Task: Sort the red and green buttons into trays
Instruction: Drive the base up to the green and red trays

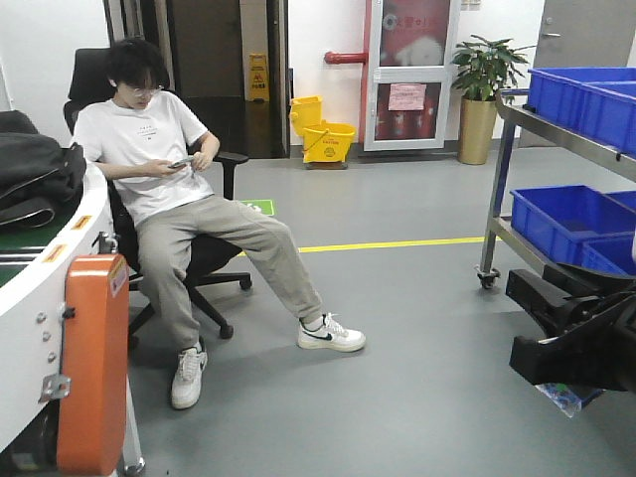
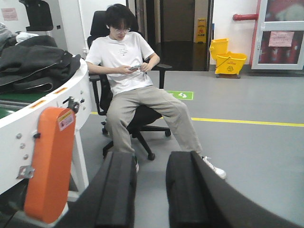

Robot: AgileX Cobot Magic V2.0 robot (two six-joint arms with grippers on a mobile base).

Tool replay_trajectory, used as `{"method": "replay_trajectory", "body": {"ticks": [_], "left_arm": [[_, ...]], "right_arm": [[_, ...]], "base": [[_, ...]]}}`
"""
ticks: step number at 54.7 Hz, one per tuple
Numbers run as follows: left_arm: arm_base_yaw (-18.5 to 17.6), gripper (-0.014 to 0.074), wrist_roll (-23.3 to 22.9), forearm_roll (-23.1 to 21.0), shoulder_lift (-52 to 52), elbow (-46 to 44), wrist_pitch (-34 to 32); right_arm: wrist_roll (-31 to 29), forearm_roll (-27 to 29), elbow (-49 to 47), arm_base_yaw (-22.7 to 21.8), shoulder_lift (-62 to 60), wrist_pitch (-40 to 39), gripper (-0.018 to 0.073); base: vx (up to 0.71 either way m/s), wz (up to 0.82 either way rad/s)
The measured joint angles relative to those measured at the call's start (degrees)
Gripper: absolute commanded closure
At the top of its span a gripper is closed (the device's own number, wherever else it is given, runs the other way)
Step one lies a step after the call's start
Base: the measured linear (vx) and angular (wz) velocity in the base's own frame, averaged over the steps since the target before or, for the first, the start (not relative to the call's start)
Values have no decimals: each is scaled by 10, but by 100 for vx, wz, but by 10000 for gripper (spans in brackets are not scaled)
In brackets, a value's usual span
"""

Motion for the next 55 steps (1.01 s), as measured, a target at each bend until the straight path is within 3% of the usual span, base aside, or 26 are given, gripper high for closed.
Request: {"method": "replay_trajectory", "body": {"ticks": [55], "left_arm": [[0,603,0,0,0,0,0]], "right_arm": [[0,0,0,0,0,0,568]], "base": [[44,-11]]}}
